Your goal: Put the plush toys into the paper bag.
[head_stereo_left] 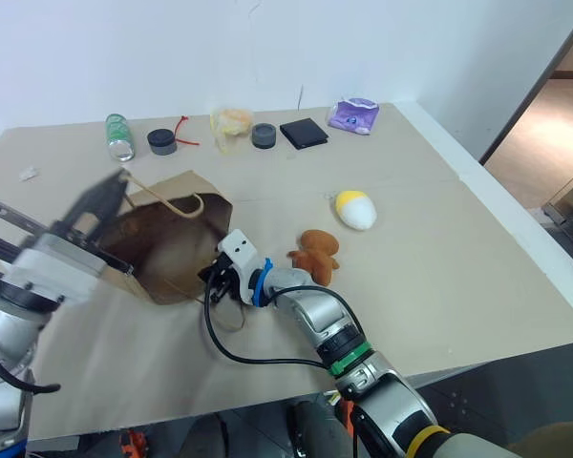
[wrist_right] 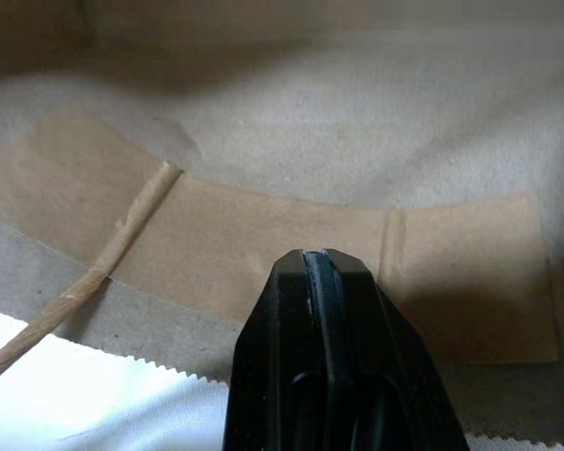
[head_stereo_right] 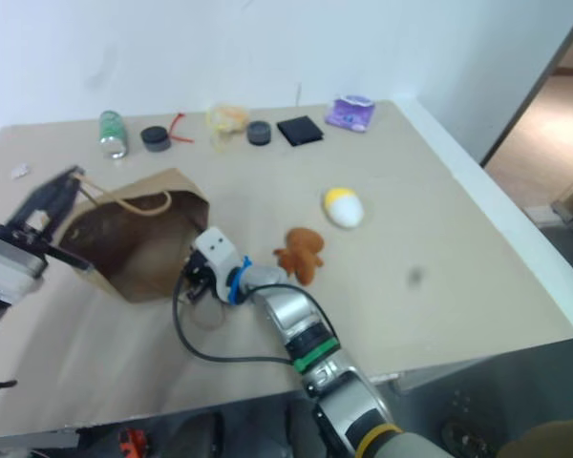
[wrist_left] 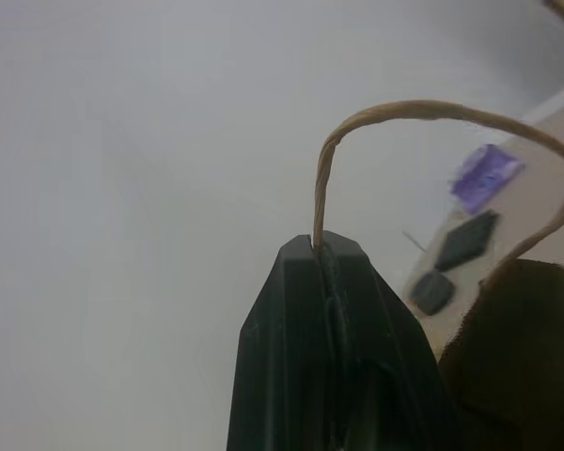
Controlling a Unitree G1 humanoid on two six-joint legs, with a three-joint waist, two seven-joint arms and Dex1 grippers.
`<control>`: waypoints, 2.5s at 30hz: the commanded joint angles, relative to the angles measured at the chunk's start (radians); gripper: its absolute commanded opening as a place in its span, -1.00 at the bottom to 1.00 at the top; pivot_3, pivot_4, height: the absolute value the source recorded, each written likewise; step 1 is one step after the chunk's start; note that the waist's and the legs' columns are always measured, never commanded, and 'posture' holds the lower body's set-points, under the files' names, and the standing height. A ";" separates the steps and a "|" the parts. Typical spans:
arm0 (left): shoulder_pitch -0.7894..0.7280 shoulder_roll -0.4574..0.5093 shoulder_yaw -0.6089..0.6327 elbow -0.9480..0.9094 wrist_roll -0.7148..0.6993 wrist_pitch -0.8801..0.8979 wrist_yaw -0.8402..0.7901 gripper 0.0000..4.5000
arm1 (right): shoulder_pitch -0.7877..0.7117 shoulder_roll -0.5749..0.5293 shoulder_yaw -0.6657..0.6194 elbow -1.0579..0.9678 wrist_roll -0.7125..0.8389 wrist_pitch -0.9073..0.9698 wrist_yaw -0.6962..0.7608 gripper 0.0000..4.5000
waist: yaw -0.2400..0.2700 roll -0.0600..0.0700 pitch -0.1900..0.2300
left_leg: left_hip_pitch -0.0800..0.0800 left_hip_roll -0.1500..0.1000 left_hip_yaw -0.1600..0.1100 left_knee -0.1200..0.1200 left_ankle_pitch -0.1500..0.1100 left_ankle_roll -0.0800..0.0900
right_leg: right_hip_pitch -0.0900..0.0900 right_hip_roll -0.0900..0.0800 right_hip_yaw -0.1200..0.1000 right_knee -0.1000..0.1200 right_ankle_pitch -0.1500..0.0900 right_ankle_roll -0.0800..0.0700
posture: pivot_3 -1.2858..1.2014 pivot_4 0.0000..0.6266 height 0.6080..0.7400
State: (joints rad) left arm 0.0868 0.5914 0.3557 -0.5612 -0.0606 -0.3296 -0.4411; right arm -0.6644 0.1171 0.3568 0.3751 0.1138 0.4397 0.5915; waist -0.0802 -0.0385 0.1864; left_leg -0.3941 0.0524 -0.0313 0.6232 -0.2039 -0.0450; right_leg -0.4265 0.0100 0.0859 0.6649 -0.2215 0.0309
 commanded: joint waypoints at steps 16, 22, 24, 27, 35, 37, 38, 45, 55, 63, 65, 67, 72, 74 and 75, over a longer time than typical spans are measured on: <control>0.008 -0.011 -0.048 0.004 0.040 -0.068 -0.018 -1.00 | 0.027 -0.441 -0.289 -0.634 0.433 0.396 0.228 0.97 | 0.003 0.000 0.000 | -0.012 0.000 0.000 -0.001 0.000 0.000 | -0.012 0.000 0.000 0.000 0.002 0.004 | 0.03 -0.52 1.00; 0.009 -0.017 -0.066 0.015 0.045 -0.085 -0.028 -1.00 | -0.096 -0.593 -0.312 -0.476 0.346 0.649 0.064 0.97 | 0.003 0.001 0.001 | -0.012 -0.001 0.002 0.001 0.000 0.000 | -0.012 0.000 0.003 0.000 0.001 0.001 | 0.03 -0.52 1.00; 0.010 -0.019 -0.067 0.022 0.047 -0.090 -0.026 -1.00 | -0.109 -0.599 -0.304 -0.442 0.317 0.695 0.015 0.97 | 0.000 0.001 0.001 | -0.011 -0.001 0.002 0.000 0.000 0.000 | -0.013 0.000 0.004 0.000 0.001 0.001 | 0.03 -0.52 1.00; 0.004 -0.023 -0.066 0.030 0.048 -0.090 -0.019 -1.00 | -0.095 -0.591 -0.287 -0.416 0.301 0.736 -0.020 0.97 | 0.001 0.001 0.001 | -0.012 -0.001 0.002 -0.002 0.000 0.000 | -0.014 0.001 0.004 0.000 0.003 0.004 | 0.03 -0.52 1.00; 0.007 -0.015 -0.035 0.055 0.027 -0.104 -0.020 -1.00 | -0.068 -0.548 -0.242 -0.358 0.271 0.715 -0.048 0.40 | 0.001 0.001 0.001 | -0.012 -0.001 0.004 -0.002 0.000 0.001 | -0.014 0.001 0.006 0.000 0.002 0.005 | 0.03 -0.52 1.00; 0.005 -0.014 -0.027 0.060 0.019 -0.103 -0.018 -1.00 | -0.072 -0.547 -0.245 -0.348 0.270 0.704 -0.047 -0.08 | 0.001 0.001 0.001 | -0.012 -0.001 0.004 -0.001 0.000 0.001 | -0.013 0.001 0.006 0.000 0.003 0.006 | 0.03 -0.52 1.00; 0.004 -0.015 -0.025 0.061 0.014 -0.101 -0.019 -1.00 | -0.074 -0.547 -0.249 -0.344 0.272 0.698 -0.045 -0.27 | 0.001 0.001 0.001 | -0.012 -0.001 0.004 -0.001 0.000 0.001 | -0.013 0.001 0.006 0.000 0.003 0.006 | 0.03 -0.52 1.00; -0.001 -0.017 -0.024 0.084 0.003 -0.117 -0.023 -1.00 | -0.123 -0.495 -0.459 -0.391 0.468 0.672 0.044 -0.85 | 0.000 0.001 0.001 | -0.012 -0.001 0.004 0.002 0.000 0.001 | -0.013 0.001 0.007 0.000 0.004 0.004 | 0.03 -0.52 1.00; -0.025 -0.016 -0.041 0.138 0.003 -0.167 -0.027 -1.00 | -0.158 -0.235 -0.463 -0.530 0.656 0.868 -0.106 -0.86 | -0.003 0.001 0.001 | -0.012 0.001 0.004 0.000 0.000 0.001 | -0.014 0.004 0.008 0.000 0.006 0.006 | 0.03 -0.52 1.00; -0.027 -0.019 -0.046 0.140 0.000 -0.182 -0.027 -1.00 | -0.169 -0.155 -0.354 -0.422 0.577 0.821 -0.179 -0.86 | -0.003 0.000 0.000 | -0.012 0.000 0.005 0.000 0.000 0.001 | -0.014 0.003 0.008 0.000 0.006 0.006 | 0.03 -0.52 1.00; -0.026 -0.022 -0.057 0.136 0.003 -0.189 -0.030 -1.00 | -0.185 -0.131 -0.334 -0.379 0.553 0.795 -0.189 -0.86 | -0.003 0.000 0.000 | -0.012 0.001 0.005 0.000 0.000 0.001 | -0.014 0.003 0.007 0.000 0.006 0.006 | 0.03 -0.52 1.00; -0.024 -0.024 -0.068 0.135 0.006 -0.194 -0.031 -1.00 | -0.201 -0.112 -0.324 -0.347 0.537 0.776 -0.194 -0.86 | -0.003 0.000 0.000 | -0.012 0.001 0.005 0.000 0.000 0.001 | -0.014 0.003 0.008 0.000 0.006 0.006 | 0.03 -0.52 1.00; -0.029 -0.027 -0.090 0.135 0.011 -0.197 -0.030 -1.00 | -0.249 -0.031 -0.333 -0.264 0.516 0.739 -0.225 -0.86 | -0.005 0.000 0.000 | -0.012 0.001 0.005 0.000 0.000 0.001 | -0.015 0.003 0.007 0.000 0.006 0.006 | 0.03 -0.52 1.00; -0.027 -0.027 -0.093 0.136 0.010 -0.199 -0.031 -1.00 | -0.255 -0.001 -0.339 -0.253 0.517 0.732 -0.234 -0.86 | -0.006 0.000 0.000 | -0.012 0.001 0.004 0.000 0.000 0.001 | -0.014 0.003 0.007 0.000 0.006 0.006 | 0.03 -0.52 1.00; -0.025 -0.028 -0.095 0.135 0.009 -0.200 -0.031 -1.00 | -0.257 0.015 -0.339 -0.244 0.514 0.725 -0.240 -0.86 | -0.006 0.000 0.000 | -0.013 0.001 0.004 0.000 0.000 0.001 | -0.014 0.003 0.007 0.000 0.006 0.006 | 0.03 -0.52 1.00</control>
State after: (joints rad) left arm 0.0656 0.5647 0.2565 -0.4093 -0.0456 -0.5069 -0.4762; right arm -0.8916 0.1136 0.0331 0.1399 0.6220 1.1875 0.3593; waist -0.0859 -0.0382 0.1868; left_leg -0.4068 0.0533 -0.0269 0.6231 -0.2040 -0.0443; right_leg -0.4409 0.0130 0.0930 0.6650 -0.2159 0.0365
